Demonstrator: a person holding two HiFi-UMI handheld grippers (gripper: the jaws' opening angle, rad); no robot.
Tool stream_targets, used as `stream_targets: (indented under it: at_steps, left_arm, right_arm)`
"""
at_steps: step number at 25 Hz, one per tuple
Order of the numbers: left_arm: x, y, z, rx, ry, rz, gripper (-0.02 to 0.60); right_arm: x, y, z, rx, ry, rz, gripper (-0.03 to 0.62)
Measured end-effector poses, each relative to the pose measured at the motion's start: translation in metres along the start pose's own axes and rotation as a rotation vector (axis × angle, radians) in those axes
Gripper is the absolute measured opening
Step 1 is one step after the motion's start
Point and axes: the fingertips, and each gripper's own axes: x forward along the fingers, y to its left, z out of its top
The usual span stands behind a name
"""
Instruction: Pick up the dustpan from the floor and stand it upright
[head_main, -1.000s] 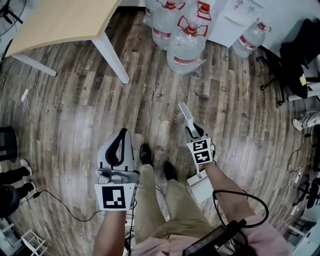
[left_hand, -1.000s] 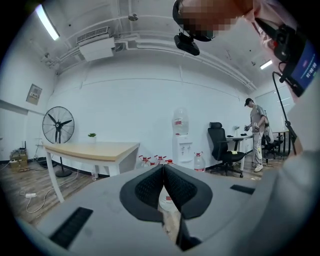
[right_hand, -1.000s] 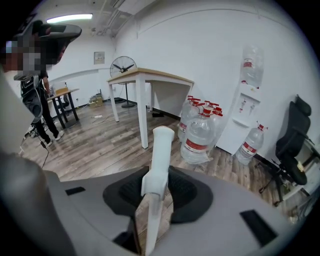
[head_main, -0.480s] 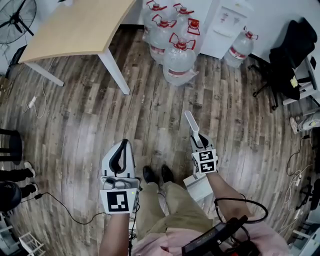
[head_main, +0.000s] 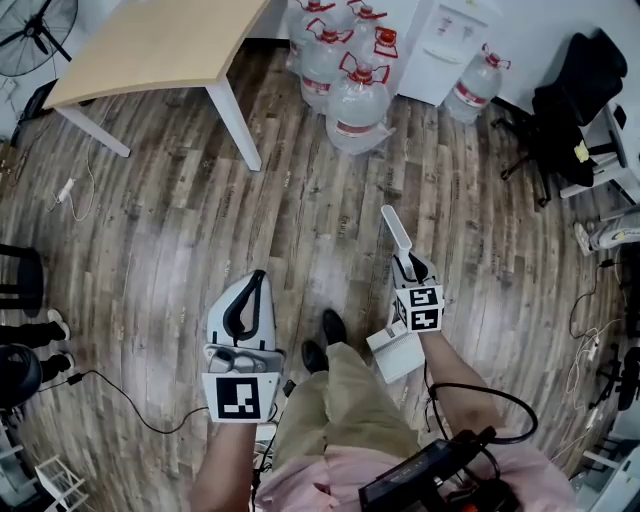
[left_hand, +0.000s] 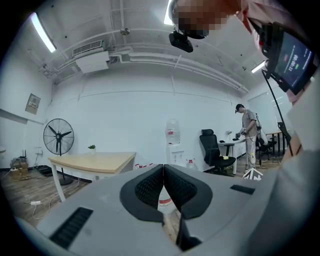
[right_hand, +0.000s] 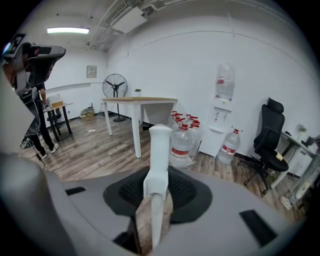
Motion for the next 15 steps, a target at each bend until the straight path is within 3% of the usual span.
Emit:
stream_targets:
  at_steps: [7,15]
  left_arm:
    - [-0.024,-0.029,0.003,0.013,-0.020,-0.050,0.012]
    - [-0.060,-0.118,0.017,0.037,-0.033,-0.103,0.014]
  right_arm:
    - [-0.033,0.000,-0.005,0.032,-0.047,-0.010,0.112]
    - [-0.110,-0.013,-0.036,0.016,-0.086,0.016,0.117]
